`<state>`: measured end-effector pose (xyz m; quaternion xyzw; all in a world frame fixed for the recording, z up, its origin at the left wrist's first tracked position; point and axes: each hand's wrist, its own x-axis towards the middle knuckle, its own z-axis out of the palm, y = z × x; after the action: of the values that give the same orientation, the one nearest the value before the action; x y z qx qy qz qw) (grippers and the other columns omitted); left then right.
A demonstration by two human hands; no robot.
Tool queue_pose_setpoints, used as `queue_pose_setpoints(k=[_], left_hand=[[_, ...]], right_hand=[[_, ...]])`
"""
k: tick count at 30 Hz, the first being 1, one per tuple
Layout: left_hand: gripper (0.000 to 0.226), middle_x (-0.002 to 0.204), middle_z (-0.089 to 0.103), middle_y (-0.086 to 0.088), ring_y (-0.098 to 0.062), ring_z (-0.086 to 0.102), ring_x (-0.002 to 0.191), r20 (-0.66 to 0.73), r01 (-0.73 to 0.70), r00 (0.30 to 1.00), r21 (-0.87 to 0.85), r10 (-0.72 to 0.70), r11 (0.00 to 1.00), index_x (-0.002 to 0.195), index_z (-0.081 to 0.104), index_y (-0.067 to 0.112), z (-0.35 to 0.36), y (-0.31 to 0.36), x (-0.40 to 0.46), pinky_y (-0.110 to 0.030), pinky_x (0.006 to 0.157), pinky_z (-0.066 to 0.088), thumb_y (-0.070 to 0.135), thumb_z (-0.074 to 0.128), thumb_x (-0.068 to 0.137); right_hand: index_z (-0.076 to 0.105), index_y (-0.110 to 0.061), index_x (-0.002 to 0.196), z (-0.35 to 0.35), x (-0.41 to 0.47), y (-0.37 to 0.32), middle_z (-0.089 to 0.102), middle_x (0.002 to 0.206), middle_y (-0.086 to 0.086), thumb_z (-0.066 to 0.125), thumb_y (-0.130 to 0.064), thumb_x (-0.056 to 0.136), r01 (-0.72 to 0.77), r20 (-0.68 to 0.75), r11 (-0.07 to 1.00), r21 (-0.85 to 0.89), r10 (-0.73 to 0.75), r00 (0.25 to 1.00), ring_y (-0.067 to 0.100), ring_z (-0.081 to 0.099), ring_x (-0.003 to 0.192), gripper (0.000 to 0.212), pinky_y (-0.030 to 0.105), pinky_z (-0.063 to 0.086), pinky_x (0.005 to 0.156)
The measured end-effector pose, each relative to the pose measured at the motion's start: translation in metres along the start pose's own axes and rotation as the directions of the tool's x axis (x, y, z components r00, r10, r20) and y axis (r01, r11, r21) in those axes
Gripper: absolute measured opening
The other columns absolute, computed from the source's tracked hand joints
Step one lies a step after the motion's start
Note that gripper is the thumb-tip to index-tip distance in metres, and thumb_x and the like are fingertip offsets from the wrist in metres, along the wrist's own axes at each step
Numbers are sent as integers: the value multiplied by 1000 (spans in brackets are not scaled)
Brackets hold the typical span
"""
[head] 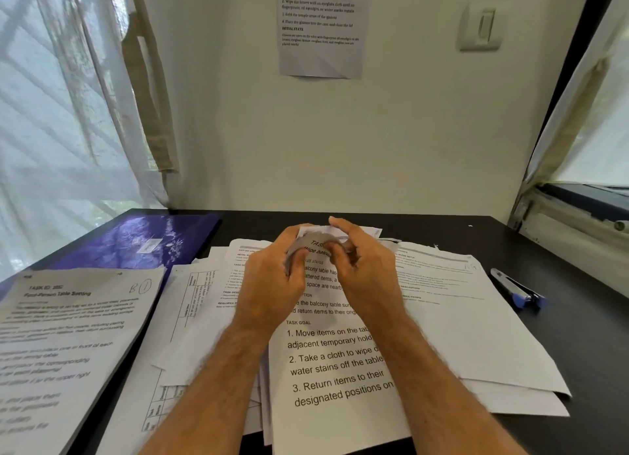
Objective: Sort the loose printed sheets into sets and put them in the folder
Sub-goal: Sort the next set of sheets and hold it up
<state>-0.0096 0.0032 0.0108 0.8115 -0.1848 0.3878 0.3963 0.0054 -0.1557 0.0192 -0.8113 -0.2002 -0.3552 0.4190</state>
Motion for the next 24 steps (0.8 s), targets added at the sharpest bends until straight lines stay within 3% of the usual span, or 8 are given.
queue_pose_setpoints(k=[3, 6, 12, 14, 17, 21, 24], left_hand=[[27, 91, 70, 10, -3, 69, 73, 18, -15, 1000, -11, 16, 1000, 125, 62, 23, -1, 2, -2, -17, 63, 59, 27, 54, 100], [31, 89, 71, 9, -4, 69, 72, 10, 27, 1000, -10, -26, 1000, 119, 65, 21, 0, 1, -2, -21, 62, 60, 37, 49, 97], [35, 88, 68, 16, -3, 70, 75, 23, 30, 999, -45, -29, 999, 120, 64, 23, -1, 2, -1, -18, 63, 59, 44, 50, 95], [37, 91, 69, 11, -6, 70, 76, 24, 26, 999, -26, -25, 999, 120, 64, 22, -2, 2, -1, -20, 64, 60, 45, 48, 96], [30, 87, 70, 9, -7, 70, 73, 29, -22, 999, -11, 23, 1000, 117, 65, 23, -2, 3, -1, -24, 60, 60, 39, 48, 98], [19, 79, 68, 13, -9, 68, 68, 57, -40, 997, -33, 42, 999, 107, 65, 30, -4, 4, -2, -26, 56, 58, 38, 50, 98], [32, 77, 70, 12, -11, 69, 74, 28, 46, 999, -199, -41, 979, 90, 71, 26, -8, 1, 1, -21, 57, 55, 41, 44, 99]], right_hand=[[53, -26, 141, -1, 0, 2, 68, 97, -4, 58, -30, 99, -11, 32, 1000, -8, 11, 999, 5, 64, 86, 42, 11, 52, 77], [66, -22, 124, -2, 0, 3, 67, 100, -4, 60, -26, 99, 45, 16, 997, -63, -44, 999, -1, 56, 85, 26, 0, 42, 75], [70, -16, 109, 1, 0, 4, 60, 104, -5, 61, -24, 98, 43, 7, 997, -68, -42, 999, 5, 58, 90, 17, 3, 45, 70], [70, -17, 108, 2, 0, 3, 53, 115, -4, 62, -25, 97, 23, 0, 999, -43, -23, 1000, 8, 61, 92, 16, 7, 49, 71], [68, -21, 110, 1, 0, 1, 42, 132, -9, 63, -24, 97, 0, 12, 1000, -16, 0, 1000, 0, 57, 92, 15, 5, 49, 70], [66, -22, 114, 1, -2, 2, 59, 110, -9, 63, -17, 96, 30, 92, 1000, 5, -30, 995, -3, 57, 93, 19, 5, 46, 75], [69, -17, 96, 0, -2, 6, 58, 95, -10, 69, -7, 88, 47, 62, 996, -81, -42, 997, -1, 54, 83, 13, 8, 44, 67]])
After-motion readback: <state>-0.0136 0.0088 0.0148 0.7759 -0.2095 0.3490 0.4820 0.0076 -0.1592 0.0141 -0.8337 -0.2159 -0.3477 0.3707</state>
